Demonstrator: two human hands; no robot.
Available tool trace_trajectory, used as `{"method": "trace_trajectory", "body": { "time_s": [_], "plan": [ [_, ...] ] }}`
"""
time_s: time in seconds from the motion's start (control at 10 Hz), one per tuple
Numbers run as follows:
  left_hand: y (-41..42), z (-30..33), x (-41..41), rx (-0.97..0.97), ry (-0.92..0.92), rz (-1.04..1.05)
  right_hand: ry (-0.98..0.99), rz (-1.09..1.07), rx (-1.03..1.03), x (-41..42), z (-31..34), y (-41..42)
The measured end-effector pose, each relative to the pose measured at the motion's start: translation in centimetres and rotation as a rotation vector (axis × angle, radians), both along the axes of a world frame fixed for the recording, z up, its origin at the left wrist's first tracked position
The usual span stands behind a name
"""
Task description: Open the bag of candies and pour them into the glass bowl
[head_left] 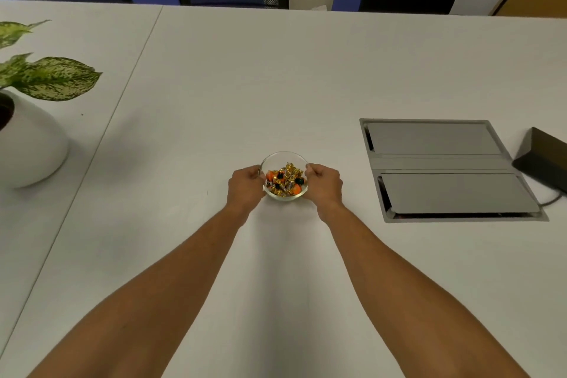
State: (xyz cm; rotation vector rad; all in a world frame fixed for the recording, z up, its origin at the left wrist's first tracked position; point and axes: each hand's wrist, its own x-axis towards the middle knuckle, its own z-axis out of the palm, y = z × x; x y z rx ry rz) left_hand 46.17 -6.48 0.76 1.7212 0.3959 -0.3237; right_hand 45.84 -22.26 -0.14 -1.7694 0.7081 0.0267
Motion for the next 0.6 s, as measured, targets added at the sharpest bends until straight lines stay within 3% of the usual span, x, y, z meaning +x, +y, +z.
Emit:
{"method": "trace_trajectory", "body": {
  "time_s": [0.3,0.4,0.6],
  "plan": [
    [-0.4,-1.2,3.8,0.084,-0.073,-0.05,-0.022,0.026,0.007,3.8,-0.9,-0.6],
    [-0.3,-1.2,3.5,0.104,-0.015,-0.083,-0.018,0.073,0.026,3.2,-0.8,-0.9],
    [0.3,0.0,-0.1,0.312,-0.058,-0.035,-0.058,0.166,-0.182,-1.6,0.2,-1.0]
  ]
}}
